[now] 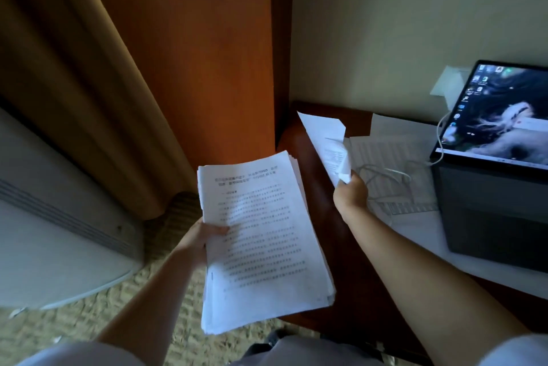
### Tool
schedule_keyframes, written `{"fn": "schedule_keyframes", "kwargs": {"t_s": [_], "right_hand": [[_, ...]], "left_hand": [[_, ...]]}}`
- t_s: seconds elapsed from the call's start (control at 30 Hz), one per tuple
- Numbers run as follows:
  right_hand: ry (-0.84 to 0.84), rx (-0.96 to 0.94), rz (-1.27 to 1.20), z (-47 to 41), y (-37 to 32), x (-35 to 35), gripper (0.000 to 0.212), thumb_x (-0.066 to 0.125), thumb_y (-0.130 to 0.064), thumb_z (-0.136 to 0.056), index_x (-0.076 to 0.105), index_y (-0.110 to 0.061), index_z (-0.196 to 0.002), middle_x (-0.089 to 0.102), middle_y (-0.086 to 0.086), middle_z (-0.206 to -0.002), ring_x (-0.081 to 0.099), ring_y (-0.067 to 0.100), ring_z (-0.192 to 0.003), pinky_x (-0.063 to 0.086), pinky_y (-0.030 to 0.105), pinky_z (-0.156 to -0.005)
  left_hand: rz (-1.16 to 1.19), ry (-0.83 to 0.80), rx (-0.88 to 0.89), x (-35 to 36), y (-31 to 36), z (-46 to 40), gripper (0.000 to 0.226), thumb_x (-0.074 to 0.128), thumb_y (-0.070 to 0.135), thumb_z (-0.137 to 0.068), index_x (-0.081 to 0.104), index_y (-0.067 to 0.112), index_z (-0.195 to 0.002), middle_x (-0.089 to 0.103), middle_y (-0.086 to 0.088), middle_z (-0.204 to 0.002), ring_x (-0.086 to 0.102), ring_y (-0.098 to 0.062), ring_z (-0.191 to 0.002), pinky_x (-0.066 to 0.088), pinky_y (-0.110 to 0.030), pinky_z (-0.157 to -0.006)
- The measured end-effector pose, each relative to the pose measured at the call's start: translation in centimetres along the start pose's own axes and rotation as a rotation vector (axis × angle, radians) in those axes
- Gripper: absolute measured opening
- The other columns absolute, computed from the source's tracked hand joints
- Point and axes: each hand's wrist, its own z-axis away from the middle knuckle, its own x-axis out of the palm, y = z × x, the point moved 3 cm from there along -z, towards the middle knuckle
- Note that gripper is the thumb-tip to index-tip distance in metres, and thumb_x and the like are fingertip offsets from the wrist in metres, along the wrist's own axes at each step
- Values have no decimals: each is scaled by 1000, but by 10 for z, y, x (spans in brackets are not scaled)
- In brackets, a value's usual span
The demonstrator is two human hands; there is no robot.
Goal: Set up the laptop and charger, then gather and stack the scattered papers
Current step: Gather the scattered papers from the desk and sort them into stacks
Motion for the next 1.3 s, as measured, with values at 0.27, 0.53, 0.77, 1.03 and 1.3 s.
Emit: {"fn": "schedule_keyframes", "kwargs": {"t_s": [0.27,0.53,0.77,1.03,1.3], "right_hand": [[27,-172,102,20,5,-12,35,52,-7,-93,57,-8,-127,64,19,-119,58,37,-109,44,35,-85],[-123,-515,324,53,18,-1,39,54,-5,-89,62,-18,-124,71,10,-102,66,32,-92,46,30,-70],[-710,-451,391,66,41,9,33,64,-34,-81,62,-35,-114,69,-9,-107,64,13,-94,48,25,-77],[-489,-688,516,72,22,1,42,53,-6,-87,60,-16,-127,62,1,-128,61,25,-109,45,27,-89],[-872,-814,740,100,24,27,26,55,-31,-90,64,-15,-108,61,-1,-110,56,21,-104,44,33,-86]], "left_hand": [[-291,10,-124,59,-20,-46,70,67,-15,-55,52,-4,-123,59,-29,-120,60,-48,-103,50,-62,-85],[-804,506,230,84,-9,-51,33,56,2,-74,59,14,-104,64,-5,-99,60,-28,-94,51,-36,-79],[-115,389,150,77,5,-54,45,43,60,-91,61,20,-99,67,-7,-95,66,-26,-89,57,-41,-80],[-239,771,332,63,24,-41,24,52,18,-93,67,3,-104,67,-13,-94,65,-27,-89,55,-38,-76],[-177,811,412,41,55,-29,13,50,12,-93,62,15,-93,65,-3,-89,63,-20,-78,57,-34,-71]]}}
